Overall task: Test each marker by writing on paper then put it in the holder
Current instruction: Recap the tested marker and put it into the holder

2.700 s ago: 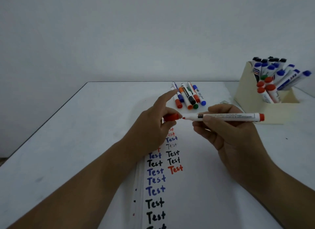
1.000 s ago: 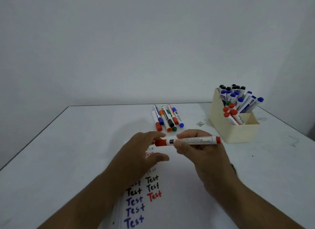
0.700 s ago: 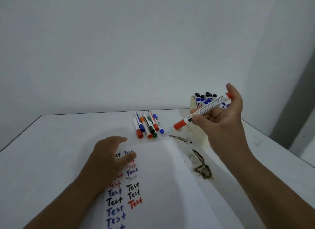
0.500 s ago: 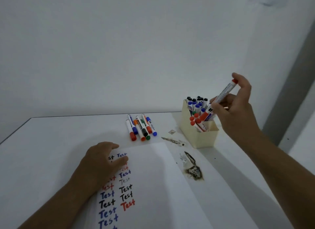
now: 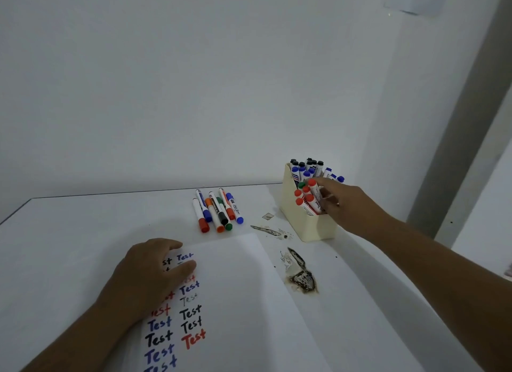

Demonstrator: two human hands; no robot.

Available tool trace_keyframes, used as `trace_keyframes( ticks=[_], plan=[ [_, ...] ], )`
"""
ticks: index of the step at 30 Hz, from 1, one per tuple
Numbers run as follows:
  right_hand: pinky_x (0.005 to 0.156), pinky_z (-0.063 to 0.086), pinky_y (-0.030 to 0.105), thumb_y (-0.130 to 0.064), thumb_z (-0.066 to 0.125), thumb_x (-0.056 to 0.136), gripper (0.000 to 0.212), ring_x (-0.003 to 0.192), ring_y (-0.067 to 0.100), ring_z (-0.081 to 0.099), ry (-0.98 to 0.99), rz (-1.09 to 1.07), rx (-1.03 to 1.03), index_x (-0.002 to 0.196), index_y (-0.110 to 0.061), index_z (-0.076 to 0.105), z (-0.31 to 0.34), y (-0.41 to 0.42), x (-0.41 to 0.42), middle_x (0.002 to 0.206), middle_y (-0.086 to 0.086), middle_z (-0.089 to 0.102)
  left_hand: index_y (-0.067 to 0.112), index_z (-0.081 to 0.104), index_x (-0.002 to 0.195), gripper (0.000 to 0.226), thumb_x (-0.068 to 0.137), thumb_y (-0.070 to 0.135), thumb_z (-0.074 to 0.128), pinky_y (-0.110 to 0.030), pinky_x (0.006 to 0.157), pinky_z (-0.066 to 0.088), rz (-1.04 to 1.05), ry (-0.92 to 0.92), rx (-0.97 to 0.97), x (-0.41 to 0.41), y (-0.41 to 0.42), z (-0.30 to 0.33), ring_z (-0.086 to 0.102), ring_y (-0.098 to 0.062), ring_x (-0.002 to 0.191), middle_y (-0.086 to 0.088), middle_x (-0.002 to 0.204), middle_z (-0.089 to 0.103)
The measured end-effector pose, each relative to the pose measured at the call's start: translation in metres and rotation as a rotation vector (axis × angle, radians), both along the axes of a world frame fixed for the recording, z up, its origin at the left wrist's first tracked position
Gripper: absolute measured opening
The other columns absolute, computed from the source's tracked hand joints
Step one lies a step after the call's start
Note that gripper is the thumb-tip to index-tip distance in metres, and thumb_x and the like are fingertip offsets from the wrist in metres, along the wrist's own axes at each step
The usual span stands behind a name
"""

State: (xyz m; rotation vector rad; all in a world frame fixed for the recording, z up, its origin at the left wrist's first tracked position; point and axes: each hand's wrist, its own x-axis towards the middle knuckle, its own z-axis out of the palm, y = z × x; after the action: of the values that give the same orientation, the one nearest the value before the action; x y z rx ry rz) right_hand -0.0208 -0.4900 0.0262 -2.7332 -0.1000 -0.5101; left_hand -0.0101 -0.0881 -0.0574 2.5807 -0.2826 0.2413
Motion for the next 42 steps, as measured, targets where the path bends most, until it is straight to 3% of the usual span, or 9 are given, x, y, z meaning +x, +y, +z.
trace_keyframes(
  ticks=[3,6,11,17,19,25,31,37,42],
  plan=[
    [0.08,0.054,0.023,-0.013,0.056,0.097,0.061,0.105,0.009,0.068,-0.035,0.014,0.103,0.148,-0.043,0.039,-0.006,0.001,-0.002,0.121,-0.009,0.069,0.035,0.054,0.133,0.058,0.085,0.067,0.058,-0.035,0.103,0.044,0.003,-0.005,0.0,0.0,-0.001,0.0,0.049,-0.008,0.119,0.013,0.134,0.056],
    [0.079,0.054,0.02,-0.037,0.069,0.091,0.066,0.097,0.0,0.067,-0.038,0.04,0.107,0.145,-0.054,0.033,-0.01,0.004,-0.008,0.113,-0.02,0.067,0.035,0.053,0.134,0.059,0.085,0.068,0.057,-0.037,0.103,0.045,0.013,-0.001,0.019,0.0,-0.001,0.0,0.05,-0.01,0.12,0.012,0.135,0.055],
    [0.084,0.058,0.035,-0.068,0.063,0.085,0.078,0.1,0.008,0.065,-0.132,0.04,-0.003,0.142,-0.071,0.011,-0.011,0.011,-0.003,0.123,-0.016,0.062,0.035,0.053,0.134,0.059,0.085,0.068,0.058,-0.035,0.1,0.047,0.012,0.006,0.018,0.001,-0.002,-0.001,0.052,-0.008,0.115,0.013,0.133,0.056],
    [0.076,0.058,0.034,-0.075,0.048,0.087,0.064,0.095,0.01,0.061,-0.119,-0.015,-0.288,0.143,-0.05,0.029,-0.01,0.014,0.001,0.118,-0.015,0.058,0.038,0.053,0.131,0.061,0.082,0.074,0.056,-0.039,0.1,0.049,0.011,0.011,0.021,0.003,0.002,-0.002,0.053,-0.009,0.114,0.015,0.129,0.057],
    [0.072,0.059,0.037,-0.074,0.057,0.084,0.068,0.089,0.013,0.063,-0.081,-0.054,-0.284,0.139,-0.046,0.029,-0.012,0.014,0.003,0.112,-0.015,0.054,0.038,0.053,0.131,0.063,0.081,0.076,0.054,-0.04,0.1,0.049,0.01,0.013,0.026,0.003,0.002,-0.003,0.053,-0.009,0.115,0.014,0.13,0.057],
    [0.057,0.051,0.034,-0.038,0.058,0.095,0.022,0.063,0.005,0.058,-0.254,-0.041,-0.019,0.111,-0.037,0.043,-0.014,0.019,0.011,0.078,-0.017,0.059,0.036,0.051,0.135,0.057,0.087,0.066,0.057,-0.036,0.105,0.041,0.006,0.011,0.039,0.0,-0.001,-0.002,0.045,-0.01,0.124,0.013,0.136,0.052],
    [0.063,0.059,0.045,-0.034,0.067,0.093,0.031,0.068,0.019,0.068,-0.274,-0.089,0.257,0.116,-0.035,0.047,-0.01,0.02,0.009,0.085,-0.007,0.07,0.038,0.052,0.133,0.057,0.085,0.069,0.056,-0.036,0.104,0.042,0.006,0.006,0.03,0.002,0.001,-0.002,0.046,-0.008,0.122,0.015,0.135,0.053],
    [0.066,0.059,0.035,-0.05,0.066,0.09,0.055,0.072,0.009,0.065,-0.184,-0.124,0.106,0.136,-0.042,0.038,-0.01,0.021,0.005,0.097,-0.012,0.067,0.038,0.052,0.133,0.057,0.085,0.069,0.056,-0.036,0.104,0.043,0.01,0.01,0.036,0.002,0.0,-0.002,0.047,-0.008,0.121,0.015,0.135,0.054],
    [0.06,0.056,0.029,-0.073,0.059,0.083,0.076,0.066,0.005,0.062,-0.151,-0.179,-0.027,0.146,-0.048,0.025,-0.008,0.023,-0.003,0.08,-0.016,0.066,0.038,0.052,0.133,0.058,0.085,0.07,0.056,-0.037,0.105,0.043,0.007,0.018,0.032,0.002,0.0,-0.002,0.046,-0.008,0.123,0.016,0.135,0.053]
  ],
)
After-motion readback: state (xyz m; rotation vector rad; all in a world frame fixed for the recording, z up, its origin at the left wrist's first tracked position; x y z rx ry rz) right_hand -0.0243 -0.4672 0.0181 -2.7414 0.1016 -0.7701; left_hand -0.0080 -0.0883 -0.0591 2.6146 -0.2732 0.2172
